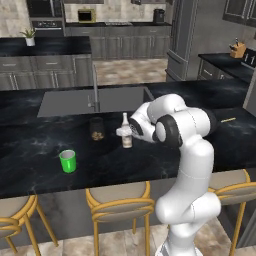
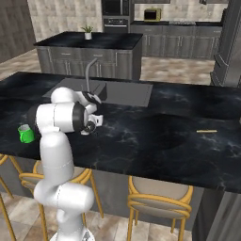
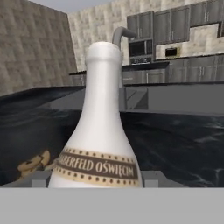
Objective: Open the cabinet directly in front. Then move the liquor and the mug to the dining counter with the jar on it.
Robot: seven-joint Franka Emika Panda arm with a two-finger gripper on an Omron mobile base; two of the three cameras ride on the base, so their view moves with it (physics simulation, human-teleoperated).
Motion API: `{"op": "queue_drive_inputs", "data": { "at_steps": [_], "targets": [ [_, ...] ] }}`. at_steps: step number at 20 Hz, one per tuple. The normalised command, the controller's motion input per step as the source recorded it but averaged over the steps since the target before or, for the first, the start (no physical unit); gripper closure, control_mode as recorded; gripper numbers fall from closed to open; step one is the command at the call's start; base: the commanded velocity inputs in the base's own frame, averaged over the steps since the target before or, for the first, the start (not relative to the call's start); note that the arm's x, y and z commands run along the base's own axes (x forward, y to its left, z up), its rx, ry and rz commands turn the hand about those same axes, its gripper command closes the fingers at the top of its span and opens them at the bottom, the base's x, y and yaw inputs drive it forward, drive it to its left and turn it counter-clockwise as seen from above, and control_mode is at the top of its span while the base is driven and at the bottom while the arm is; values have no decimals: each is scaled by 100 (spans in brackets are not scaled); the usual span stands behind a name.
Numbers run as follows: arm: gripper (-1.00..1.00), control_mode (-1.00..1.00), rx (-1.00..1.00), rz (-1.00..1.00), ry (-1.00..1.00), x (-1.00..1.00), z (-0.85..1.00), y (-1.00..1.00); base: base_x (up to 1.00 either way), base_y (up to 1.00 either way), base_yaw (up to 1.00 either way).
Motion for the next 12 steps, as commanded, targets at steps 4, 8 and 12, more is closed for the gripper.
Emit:
{"op": "queue_drive_inputs", "data": {
  "at_steps": [4, 8, 12],
  "targets": [
    [100, -100, 1, 0, -7, -8, 1, 0, 0, 0, 0],
    [100, -100, 0, 3, -30, -34, 1, 1, 0, 0, 0],
    [100, -100, 0, 1, -7, -1, -4, 1, 0, 0, 0]
  ]
}}
